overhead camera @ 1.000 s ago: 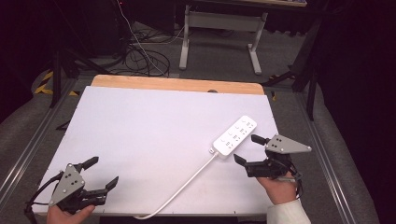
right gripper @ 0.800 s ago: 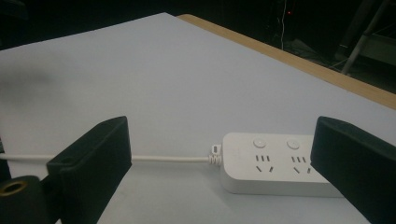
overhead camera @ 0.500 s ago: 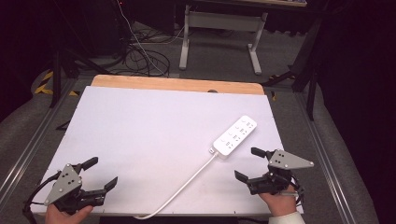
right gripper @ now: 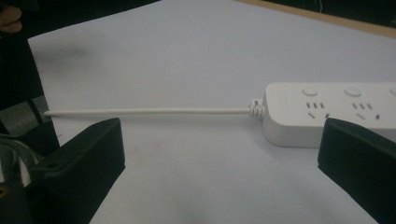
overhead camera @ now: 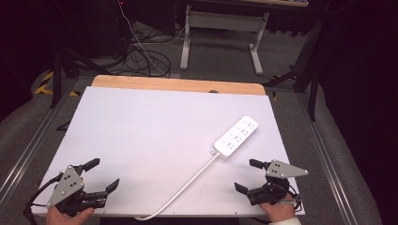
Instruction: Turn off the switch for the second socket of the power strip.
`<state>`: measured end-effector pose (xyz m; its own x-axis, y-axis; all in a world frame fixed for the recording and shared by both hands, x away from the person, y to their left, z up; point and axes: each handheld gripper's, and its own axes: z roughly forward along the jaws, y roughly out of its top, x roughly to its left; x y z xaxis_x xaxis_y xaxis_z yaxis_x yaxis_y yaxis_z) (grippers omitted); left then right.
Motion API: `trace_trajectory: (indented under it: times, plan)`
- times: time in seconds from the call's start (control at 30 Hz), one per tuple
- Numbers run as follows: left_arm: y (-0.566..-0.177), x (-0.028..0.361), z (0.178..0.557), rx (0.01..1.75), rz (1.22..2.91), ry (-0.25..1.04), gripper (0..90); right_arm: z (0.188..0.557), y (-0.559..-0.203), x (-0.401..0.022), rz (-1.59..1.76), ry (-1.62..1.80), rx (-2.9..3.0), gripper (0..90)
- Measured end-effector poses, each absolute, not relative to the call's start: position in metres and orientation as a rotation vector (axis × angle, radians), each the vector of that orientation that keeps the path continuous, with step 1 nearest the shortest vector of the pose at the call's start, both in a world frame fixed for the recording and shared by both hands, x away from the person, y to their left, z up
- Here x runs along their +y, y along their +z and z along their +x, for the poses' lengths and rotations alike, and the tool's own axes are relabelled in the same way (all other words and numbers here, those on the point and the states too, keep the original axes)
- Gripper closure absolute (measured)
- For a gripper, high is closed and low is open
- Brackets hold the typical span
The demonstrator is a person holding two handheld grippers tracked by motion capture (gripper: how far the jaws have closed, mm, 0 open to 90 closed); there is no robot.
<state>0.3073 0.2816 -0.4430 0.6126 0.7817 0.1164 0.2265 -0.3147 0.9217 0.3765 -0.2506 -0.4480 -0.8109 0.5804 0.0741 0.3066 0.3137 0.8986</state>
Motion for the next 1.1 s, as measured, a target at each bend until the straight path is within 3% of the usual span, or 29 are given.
trace_trajectory:
  times: [0.53,1.1]
  plan:
    - [-0.448,0.284,0.306,0.823,1.867,0.691,13.0,0.377,-0.480,-0.249,0.854,1.389,2.402,0.1]
    - [-0.450,0.282,0.312,0.843,1.867,0.692,13.0,0.379,-0.479,-0.250,0.860,1.415,2.360,0.3]
